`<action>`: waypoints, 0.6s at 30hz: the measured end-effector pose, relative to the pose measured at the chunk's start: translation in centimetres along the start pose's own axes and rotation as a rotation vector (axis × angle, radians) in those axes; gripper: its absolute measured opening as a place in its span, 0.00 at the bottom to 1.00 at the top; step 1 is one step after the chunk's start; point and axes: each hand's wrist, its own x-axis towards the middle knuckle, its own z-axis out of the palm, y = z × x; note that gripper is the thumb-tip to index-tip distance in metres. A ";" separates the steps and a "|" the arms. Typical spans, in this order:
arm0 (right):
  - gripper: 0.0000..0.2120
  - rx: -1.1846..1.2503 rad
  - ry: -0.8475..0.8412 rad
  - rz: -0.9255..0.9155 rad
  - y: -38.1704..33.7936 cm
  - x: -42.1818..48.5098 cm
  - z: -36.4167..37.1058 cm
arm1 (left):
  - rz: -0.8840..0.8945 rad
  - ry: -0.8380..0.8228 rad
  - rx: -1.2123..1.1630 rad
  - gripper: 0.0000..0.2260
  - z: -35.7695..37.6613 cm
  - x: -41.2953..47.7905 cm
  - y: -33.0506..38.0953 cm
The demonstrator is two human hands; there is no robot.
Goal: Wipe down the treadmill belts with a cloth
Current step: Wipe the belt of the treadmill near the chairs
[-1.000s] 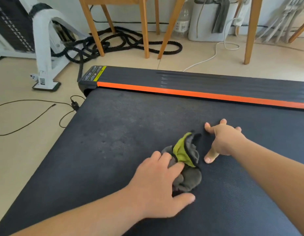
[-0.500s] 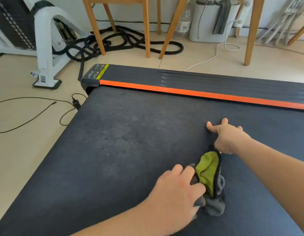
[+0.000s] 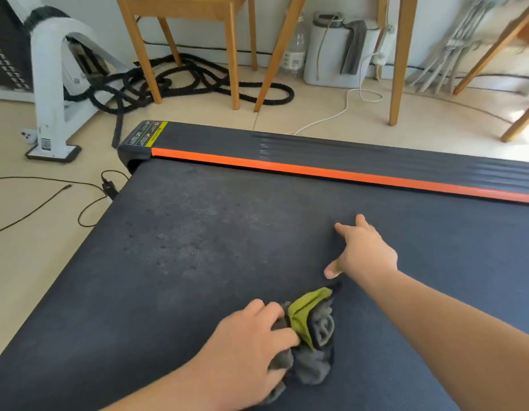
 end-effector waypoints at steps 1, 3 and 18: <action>0.41 -0.005 0.082 -0.047 0.4 -1.5 0.8 | 0.012 0.020 0.070 0.11 -0.3 0.1 -1.5; 0.22 -0.088 0.131 -0.155 1.2 -4.5 2.2 | -0.161 0.106 0.170 0.09 -1.5 0.7 -4.9; 0.50 -0.113 -0.189 -0.059 7.0 -4.0 1.0 | -0.262 0.072 0.139 0.11 -1.1 9.7 -2.9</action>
